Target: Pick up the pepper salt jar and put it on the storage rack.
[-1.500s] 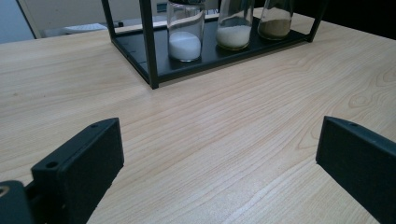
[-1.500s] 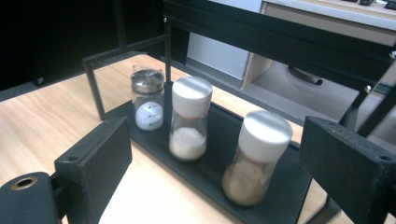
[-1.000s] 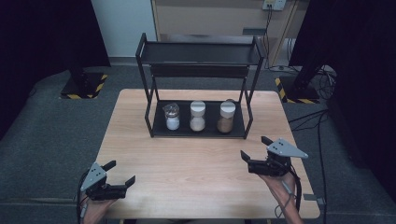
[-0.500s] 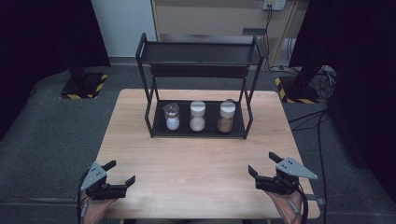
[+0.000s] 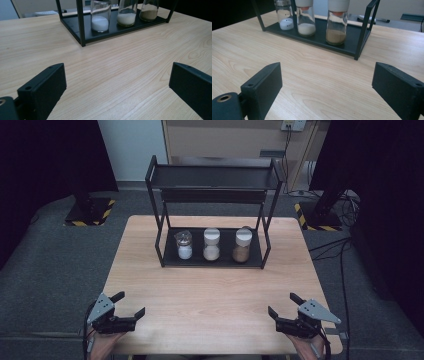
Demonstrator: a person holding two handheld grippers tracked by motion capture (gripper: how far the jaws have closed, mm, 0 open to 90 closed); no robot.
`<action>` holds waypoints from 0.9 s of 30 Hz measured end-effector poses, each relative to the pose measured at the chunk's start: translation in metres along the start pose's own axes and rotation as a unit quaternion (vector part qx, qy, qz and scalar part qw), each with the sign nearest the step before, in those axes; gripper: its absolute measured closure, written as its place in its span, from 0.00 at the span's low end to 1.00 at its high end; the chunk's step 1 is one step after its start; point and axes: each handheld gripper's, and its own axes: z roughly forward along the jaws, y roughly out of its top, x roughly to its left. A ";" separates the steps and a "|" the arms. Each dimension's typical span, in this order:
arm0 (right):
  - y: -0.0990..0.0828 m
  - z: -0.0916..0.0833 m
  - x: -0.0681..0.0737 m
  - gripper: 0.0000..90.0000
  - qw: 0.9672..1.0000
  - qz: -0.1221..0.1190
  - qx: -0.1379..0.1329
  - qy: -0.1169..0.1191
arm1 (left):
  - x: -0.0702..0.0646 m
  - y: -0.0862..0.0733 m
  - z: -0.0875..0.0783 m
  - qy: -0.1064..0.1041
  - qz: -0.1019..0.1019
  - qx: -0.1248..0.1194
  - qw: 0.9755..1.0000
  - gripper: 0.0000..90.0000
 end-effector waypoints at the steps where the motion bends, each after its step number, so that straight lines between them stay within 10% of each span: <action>1: -0.001 0.000 -0.001 0.10 1.000 0.001 -0.001 0.002 | 0.000 0.000 0.000 -0.002 0.001 0.001 1.000 0.00; 27: -0.010 -0.001 -0.009 0.10 1.000 0.008 -0.011 0.008 | 0.001 -0.001 -0.001 -0.019 0.016 -0.006 1.000 0.01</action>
